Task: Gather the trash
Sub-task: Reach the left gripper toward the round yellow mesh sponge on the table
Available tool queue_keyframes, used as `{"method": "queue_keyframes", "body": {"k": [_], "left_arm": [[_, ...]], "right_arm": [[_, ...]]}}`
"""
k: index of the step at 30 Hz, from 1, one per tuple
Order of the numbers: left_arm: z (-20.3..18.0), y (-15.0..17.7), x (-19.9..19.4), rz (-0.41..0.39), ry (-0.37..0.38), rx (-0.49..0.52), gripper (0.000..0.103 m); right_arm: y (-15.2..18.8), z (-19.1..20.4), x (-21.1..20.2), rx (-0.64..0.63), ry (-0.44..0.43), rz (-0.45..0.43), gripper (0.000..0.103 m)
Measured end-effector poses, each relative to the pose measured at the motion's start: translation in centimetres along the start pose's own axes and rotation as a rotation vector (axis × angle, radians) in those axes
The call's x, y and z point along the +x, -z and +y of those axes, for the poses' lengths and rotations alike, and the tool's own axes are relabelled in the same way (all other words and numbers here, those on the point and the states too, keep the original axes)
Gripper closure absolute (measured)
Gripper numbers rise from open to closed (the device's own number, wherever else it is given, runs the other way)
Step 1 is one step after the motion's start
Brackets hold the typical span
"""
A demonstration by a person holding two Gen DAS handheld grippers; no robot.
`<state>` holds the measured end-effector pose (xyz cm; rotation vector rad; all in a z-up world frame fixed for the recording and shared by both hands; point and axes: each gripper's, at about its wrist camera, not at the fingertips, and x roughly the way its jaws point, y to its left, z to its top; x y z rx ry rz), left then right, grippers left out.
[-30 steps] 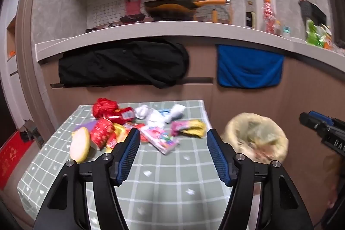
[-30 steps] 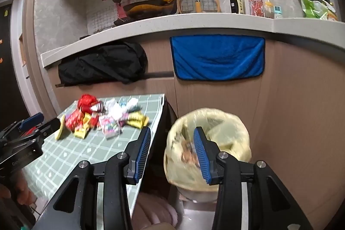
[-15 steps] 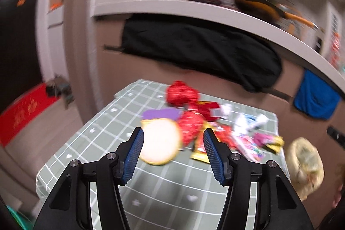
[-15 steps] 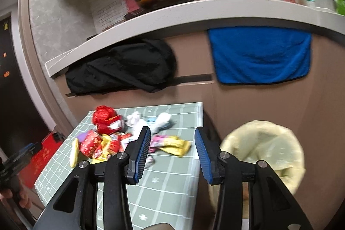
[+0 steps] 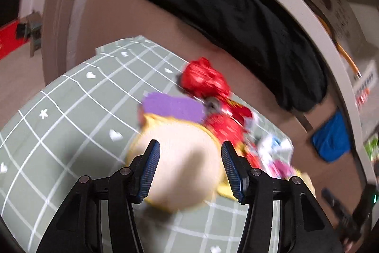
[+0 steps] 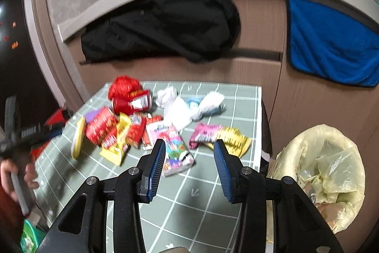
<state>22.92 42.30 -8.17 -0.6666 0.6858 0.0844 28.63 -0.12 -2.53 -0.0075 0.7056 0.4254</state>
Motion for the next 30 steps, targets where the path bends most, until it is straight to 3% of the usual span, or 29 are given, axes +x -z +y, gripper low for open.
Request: {"method": "queue_keyframes", "body": {"k": [3,9,12,20,27,30], "left_arm": [[1.7,-1.7,1.7,0.029,-0.003,-0.019,0.048],[5.0,-2.4,4.8,0.208,0.18,-0.126,0.048],[4.3,-1.4,5.2,0.254,0.199,-0.076,0.048],[-1.7,2.7,2.7,0.264,0.177,0.1,0.048],[-6.8,7.2,1.8,0.259,0.057,0.296,0.048],[-7.5,7.9,1.5,0.239,0.031,0.331,0.048]], "right_arm": [[1.1,-0.1,0.8,-0.04,0.024,0.026,0.062],[2.9,-1.1,2.2,-0.046,0.013,0.096,0.062],[3.1,-1.2,2.3,-0.043,0.014,0.095,0.062],[3.6,0.5,2.1,-0.076,-0.007,0.09,0.063],[4.3,3.0,1.5,-0.136,-0.059,0.093,0.063],[4.7,4.4,1.4,-0.172,-0.082,0.101,0.064]]}}
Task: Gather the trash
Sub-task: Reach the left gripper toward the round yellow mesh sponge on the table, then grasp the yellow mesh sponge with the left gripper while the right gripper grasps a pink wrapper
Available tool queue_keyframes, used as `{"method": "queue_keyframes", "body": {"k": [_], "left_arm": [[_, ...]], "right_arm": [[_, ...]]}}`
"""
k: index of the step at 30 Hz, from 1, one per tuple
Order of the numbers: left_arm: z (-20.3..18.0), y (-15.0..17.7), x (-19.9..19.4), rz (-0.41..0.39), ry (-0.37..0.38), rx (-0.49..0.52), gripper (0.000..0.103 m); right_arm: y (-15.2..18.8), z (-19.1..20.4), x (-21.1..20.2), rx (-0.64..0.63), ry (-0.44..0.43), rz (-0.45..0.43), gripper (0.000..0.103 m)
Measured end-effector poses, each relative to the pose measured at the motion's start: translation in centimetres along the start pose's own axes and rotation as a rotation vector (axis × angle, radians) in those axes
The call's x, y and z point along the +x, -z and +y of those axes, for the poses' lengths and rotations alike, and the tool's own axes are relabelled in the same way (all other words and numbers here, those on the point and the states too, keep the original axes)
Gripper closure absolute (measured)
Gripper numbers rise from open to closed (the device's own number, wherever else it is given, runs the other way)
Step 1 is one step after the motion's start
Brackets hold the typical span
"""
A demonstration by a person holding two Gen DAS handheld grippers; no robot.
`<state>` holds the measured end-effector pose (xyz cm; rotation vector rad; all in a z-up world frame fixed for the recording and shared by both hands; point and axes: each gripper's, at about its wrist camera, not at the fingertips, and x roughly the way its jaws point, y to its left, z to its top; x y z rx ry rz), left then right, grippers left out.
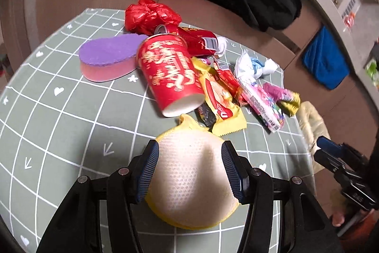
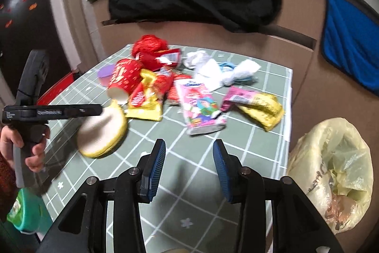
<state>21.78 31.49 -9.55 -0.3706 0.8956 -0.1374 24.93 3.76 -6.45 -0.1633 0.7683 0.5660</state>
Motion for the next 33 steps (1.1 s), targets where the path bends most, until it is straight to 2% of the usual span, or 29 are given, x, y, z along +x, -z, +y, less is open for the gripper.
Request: {"method": "queue_keyframes", "body": {"k": [6,8,9,10,11,15,19,30,33], "left_arm": [[0.5,0.3,-0.7,-0.009,-0.021,-0.006,0.048],[1.1,0.3,-1.0,-0.016,-0.016,-0.029,0.048],[1.6,0.3,-1.3,-0.02,-0.01,-0.046,0.048],[2.3,0.3,-1.7,-0.024,-0.002,-0.07,0.048],[2.8,0.4,-1.9,-0.027,0.007,-0.09,0.048],[4.7,0.7,-2.4,-0.014,0.054,-0.176,0.048],[5.6,1.2,-2.3,0.005,0.068,-0.195,0.048],[5.1,0.9,0.5,0.068,0.239,-0.306,0.048],[3.6,0.8,1.0,0.106,0.253,-0.296,0.052]], "right_arm": [[0.4,3.3,0.7,-0.075,-0.094,0.029,0.066],[0.3,4.7,1.5,-0.104,-0.14,0.053,0.077],[0.1,5.5,2.0,-0.113,-0.178,0.07,0.088],[-0.1,6.0,2.6,-0.116,-0.21,0.086,0.092],[-0.3,6.9,3.4,-0.121,-0.248,0.105,0.093],[-0.7,9.4,6.0,-0.143,-0.287,0.141,0.094],[-0.4,10.2,8.9,-0.136,-0.258,0.199,0.095],[0.2,9.1,8.7,-0.089,-0.291,0.196,0.096],[0.3,9.0,8.3,-0.084,-0.295,0.193,0.096]]}}
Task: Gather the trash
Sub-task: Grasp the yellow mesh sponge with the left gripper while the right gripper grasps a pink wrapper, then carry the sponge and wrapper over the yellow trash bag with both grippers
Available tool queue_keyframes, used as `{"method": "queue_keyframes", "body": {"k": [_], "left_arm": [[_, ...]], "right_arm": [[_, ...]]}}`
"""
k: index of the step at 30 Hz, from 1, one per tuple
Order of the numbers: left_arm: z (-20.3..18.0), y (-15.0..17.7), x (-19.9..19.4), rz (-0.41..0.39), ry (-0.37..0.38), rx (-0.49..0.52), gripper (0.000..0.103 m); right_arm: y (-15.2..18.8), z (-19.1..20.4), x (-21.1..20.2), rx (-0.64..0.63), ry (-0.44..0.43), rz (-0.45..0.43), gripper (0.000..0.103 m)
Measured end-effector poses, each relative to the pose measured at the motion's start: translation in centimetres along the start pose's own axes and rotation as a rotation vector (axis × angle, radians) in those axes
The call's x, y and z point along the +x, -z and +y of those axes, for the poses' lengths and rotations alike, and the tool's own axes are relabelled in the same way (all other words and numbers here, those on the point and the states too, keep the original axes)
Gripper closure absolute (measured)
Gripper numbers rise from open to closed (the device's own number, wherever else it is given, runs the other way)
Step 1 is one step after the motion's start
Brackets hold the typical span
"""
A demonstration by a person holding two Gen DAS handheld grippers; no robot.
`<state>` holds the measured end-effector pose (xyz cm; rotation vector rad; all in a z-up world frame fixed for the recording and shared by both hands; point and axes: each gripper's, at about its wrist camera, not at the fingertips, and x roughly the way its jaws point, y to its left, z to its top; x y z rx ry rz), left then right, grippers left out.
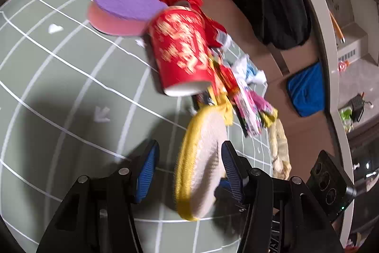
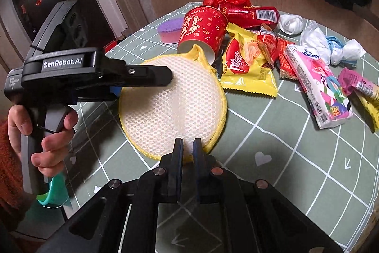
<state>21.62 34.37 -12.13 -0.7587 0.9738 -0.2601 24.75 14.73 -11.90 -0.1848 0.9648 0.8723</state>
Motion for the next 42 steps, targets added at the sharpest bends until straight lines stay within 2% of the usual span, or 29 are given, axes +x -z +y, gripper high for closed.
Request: {"method": "queue_keyframes", "body": {"k": [2,3,4,5,8,10,12,14,17,20,24,28,31,35,37,42], "left_arm": [[-0.9,0.3,0.2,0.007,-0.009,0.022,0.075],[-1.4,0.5,0.0,0.006,-0.02,0.035,0.077],[-1.8,0.7,-0.2,0.0,-0.034,0.044,0.078],[-2.2,0.9,-0.5,-0.009,-0.045,0.049,0.08],[-3.8,1.5,-2.3,-0.081,-0.102,0.092,0.086],[-5.7,1.8,-3.9,-0.181,-0.186,0.164,0.088],[-7.2,2.0,-5.0,-0.264,-0.258,0.225,0.088],[-8.2,2.2,-5.7,-0.318,-0.276,0.257,0.088],[-9.7,2.0,-5.9,-0.359,-0.26,0.26,0.089],[-10.8,1.9,-5.5,-0.368,-0.246,0.259,0.089],[-12.1,1.9,-4.4,-0.355,-0.279,0.27,0.089],[-12.3,1.8,-3.5,-0.338,-0.31,0.255,0.089],[-12.3,1.6,-2.9,-0.333,-0.317,0.24,0.089],[-13.1,1.4,-1.8,-0.335,-0.326,0.248,0.089],[-13.5,1.6,-1.4,-0.338,-0.33,0.252,0.089],[-14.9,2.5,-1.2,-0.361,-0.372,0.29,0.089]], "right_arm": [[0.2,-0.1,-0.2,-0.002,0.001,-0.006,0.096],[0.3,-0.2,-0.4,-0.004,0.004,-0.009,0.095],[0.5,-0.3,-0.9,-0.005,0.011,-0.02,0.091],[0.6,-0.5,-1.4,-0.007,0.012,-0.039,0.09],[1.0,-1.3,-5.0,-0.045,0.007,-0.155,0.085],[1.0,-2.9,-7.5,-0.051,0.055,-0.229,0.076],[0.9,-6.0,-9.7,-0.019,0.137,-0.273,0.075],[0.3,-9.5,-11.4,0.036,0.236,-0.292,0.075],[-0.5,-13.5,-13.3,0.049,0.298,-0.328,0.072],[-2.4,-16.4,-12.9,0.002,0.292,-0.265,0.071],[-4.9,-20.2,-10.4,0.006,0.171,-0.172,0.07],[-5.3,-22.9,-7.4,0.069,0.069,-0.079,0.07],[-4.4,-22.3,-5.9,0.055,0.019,-0.046,0.068],[-3.3,-19.4,-5.4,-0.067,0.068,-0.059,0.066],[-3.2,-19.0,-5.2,-0.08,0.087,-0.056,0.061],[-2.9,-18.8,-5.0,-0.097,0.143,-0.013,0.062]]}}
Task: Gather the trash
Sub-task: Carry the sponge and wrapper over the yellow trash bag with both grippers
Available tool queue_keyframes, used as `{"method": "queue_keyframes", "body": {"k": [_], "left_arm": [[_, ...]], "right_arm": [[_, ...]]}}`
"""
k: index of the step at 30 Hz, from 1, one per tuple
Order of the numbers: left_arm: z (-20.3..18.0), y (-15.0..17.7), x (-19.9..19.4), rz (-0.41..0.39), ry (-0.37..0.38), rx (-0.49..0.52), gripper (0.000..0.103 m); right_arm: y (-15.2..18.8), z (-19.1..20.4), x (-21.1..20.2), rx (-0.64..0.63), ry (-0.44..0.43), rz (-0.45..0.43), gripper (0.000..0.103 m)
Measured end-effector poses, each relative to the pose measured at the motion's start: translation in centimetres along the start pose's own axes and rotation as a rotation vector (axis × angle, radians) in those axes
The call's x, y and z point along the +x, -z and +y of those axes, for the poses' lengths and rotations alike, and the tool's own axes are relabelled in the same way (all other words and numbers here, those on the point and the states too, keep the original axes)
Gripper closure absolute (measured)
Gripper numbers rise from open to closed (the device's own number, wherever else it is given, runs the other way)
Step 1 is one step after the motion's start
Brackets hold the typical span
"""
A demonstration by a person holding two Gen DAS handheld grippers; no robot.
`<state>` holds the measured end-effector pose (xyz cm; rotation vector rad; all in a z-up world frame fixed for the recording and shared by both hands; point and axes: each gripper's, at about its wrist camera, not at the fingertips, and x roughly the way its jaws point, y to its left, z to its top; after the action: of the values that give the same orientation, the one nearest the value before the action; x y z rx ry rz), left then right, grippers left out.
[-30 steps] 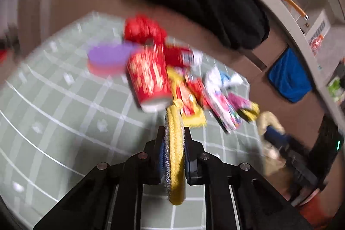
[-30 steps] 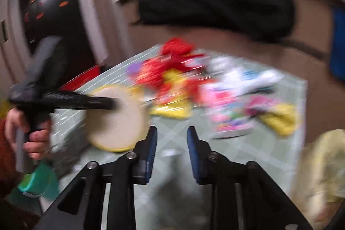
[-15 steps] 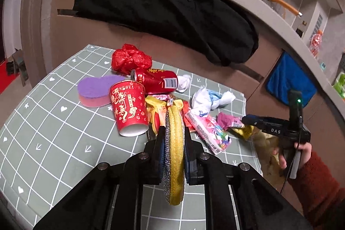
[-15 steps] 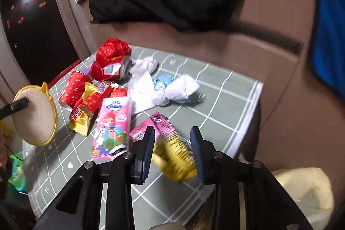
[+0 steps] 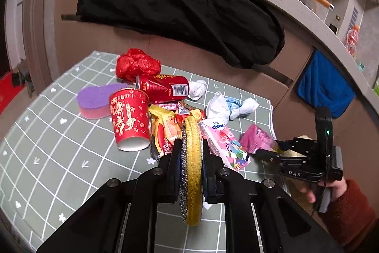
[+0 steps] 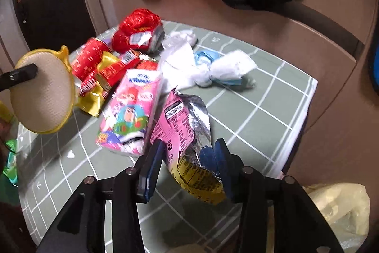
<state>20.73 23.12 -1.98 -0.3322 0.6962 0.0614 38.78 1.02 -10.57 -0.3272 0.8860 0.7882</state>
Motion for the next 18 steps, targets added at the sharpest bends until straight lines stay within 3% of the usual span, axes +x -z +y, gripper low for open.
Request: {"method": "queue_keyframes", "body": {"k": [3,5,14,18], "left_arm": [[-0.7,-0.1,-1.0,-0.018,-0.001,0.015,0.089],[-1.4,-0.3,-2.0,-0.047,-0.001,0.034,0.089],[-6.1,-3.7,-7.3,-0.198,-0.024,0.149,0.089],[-9.0,-5.4,-9.4,-0.268,-0.029,0.197,0.089]], "right_arm": [[0.2,-0.3,-0.4,0.044,0.033,0.022,0.083],[0.5,-0.4,-1.5,0.089,0.031,0.013,0.088],[-0.8,2.7,-13.3,0.1,0.041,-0.248,0.09],[-2.4,3.1,-19.3,0.097,0.106,-0.372,0.09]]}}
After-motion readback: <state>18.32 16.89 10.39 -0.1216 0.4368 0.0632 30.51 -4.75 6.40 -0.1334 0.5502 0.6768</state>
